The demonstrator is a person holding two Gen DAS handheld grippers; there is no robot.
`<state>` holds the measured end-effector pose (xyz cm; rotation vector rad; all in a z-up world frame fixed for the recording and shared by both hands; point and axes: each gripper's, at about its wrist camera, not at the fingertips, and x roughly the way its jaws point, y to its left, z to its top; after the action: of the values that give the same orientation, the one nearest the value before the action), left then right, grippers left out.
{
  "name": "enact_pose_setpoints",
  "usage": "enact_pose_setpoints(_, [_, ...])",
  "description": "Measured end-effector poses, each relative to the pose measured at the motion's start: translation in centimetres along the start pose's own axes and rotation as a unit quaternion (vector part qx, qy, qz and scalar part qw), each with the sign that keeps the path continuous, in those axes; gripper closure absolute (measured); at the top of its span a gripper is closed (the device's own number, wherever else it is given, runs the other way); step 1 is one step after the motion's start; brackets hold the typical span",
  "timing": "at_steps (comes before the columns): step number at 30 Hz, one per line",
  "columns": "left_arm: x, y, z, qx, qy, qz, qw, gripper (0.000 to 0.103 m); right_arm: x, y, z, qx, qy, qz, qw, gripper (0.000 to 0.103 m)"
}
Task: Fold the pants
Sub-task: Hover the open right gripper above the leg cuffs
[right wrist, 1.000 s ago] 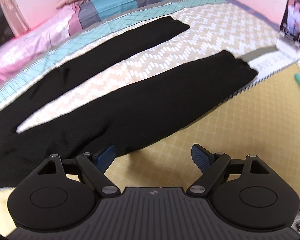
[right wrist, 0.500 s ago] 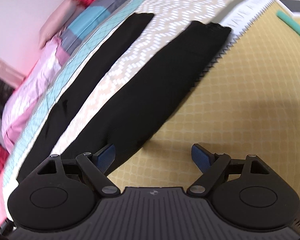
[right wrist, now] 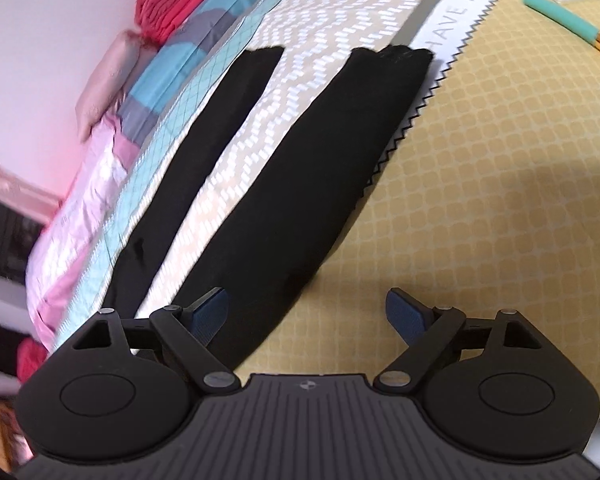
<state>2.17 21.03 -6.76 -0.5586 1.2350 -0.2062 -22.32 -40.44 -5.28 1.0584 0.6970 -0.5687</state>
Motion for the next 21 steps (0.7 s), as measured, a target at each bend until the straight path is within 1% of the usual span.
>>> enact_pose_setpoints(2, [-0.2, 0.4, -0.2, -0.003, 0.004, -0.006, 1.0, 0.0, 0.0, -0.5, 0.0, 0.015, 0.0, 0.009, 1.0, 0.014])
enact_pose_setpoints(5, [-0.5, 0.7, -0.1, -0.006, 0.002, -0.004, 1.0, 0.0, 0.1, -0.5, -0.1, 0.01, -0.001, 0.015, 1.0, 0.014])
enact_pose_setpoints(8, [-0.1, -0.2, 0.2, 0.004, -0.002, 0.01, 0.9999, 0.0, 0.7, -0.2, 0.1, 0.008, 0.002, 0.027, 1.0, 0.015])
enact_pose_setpoints(11, [0.6, -1.1, 0.5, 0.016, -0.006, 0.022, 0.9996, 0.0, 1.5, 0.3, 0.4, 0.007, -0.001, 0.03, 1.0, 0.014])
enact_pose_setpoints(14, [1.2, -1.7, 0.7, 0.023, -0.01, 0.033, 0.9991, 0.0, 2.4, 0.7, 0.8, 0.016, -0.001, 0.037, 0.999, 0.014])
enact_pose_setpoints(17, [1.8, -2.6, 0.9, 0.036, -0.013, 0.054, 0.9978, 0.0, 2.9, 0.7, 1.0, 0.021, -0.006, 0.041, 0.999, 0.014])
enact_pose_setpoints(21, [2.4, -3.8, 0.8, 0.064, -0.012, 0.09, 0.9939, 0.0, 2.9, 0.3, 1.0, 0.027, -0.009, 0.05, 0.998, 0.014])
